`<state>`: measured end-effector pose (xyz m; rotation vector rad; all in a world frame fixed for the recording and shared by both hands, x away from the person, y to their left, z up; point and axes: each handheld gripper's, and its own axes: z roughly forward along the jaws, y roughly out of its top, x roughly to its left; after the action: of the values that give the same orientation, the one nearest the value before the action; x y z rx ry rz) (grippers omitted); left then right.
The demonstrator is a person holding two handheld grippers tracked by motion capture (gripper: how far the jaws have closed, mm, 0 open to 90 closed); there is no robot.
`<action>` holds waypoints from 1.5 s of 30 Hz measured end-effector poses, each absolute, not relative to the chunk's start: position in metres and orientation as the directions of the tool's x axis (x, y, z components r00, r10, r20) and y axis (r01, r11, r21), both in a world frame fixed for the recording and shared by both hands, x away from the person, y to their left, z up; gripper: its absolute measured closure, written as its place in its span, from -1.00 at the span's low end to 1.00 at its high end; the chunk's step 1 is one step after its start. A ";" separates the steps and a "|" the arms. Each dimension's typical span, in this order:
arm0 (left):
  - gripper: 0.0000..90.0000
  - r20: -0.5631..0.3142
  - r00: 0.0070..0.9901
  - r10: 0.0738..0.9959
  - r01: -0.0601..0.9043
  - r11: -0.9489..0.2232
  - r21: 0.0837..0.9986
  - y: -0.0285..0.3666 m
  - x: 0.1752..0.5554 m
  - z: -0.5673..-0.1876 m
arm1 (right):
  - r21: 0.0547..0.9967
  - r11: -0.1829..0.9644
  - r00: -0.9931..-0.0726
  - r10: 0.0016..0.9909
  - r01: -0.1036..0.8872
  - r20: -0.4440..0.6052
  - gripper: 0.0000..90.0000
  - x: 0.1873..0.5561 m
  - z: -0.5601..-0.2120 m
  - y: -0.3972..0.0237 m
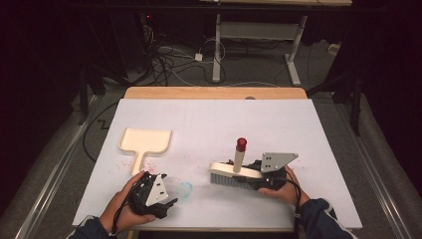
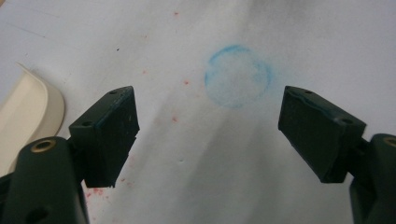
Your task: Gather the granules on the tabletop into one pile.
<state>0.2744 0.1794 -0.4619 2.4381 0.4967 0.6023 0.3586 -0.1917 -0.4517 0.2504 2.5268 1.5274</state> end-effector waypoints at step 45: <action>-0.57 0.328 0.746 0.580 0.259 -0.707 0.658 0.212 0.274 -0.450 | 0.681 0.486 -0.793 0.560 0.548 0.240 0.47 0.341 -0.417 -0.323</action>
<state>0.2741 0.2118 -0.4497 2.3469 0.6292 0.7067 0.3410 -0.3226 -0.4172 1.0054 2.6952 1.2266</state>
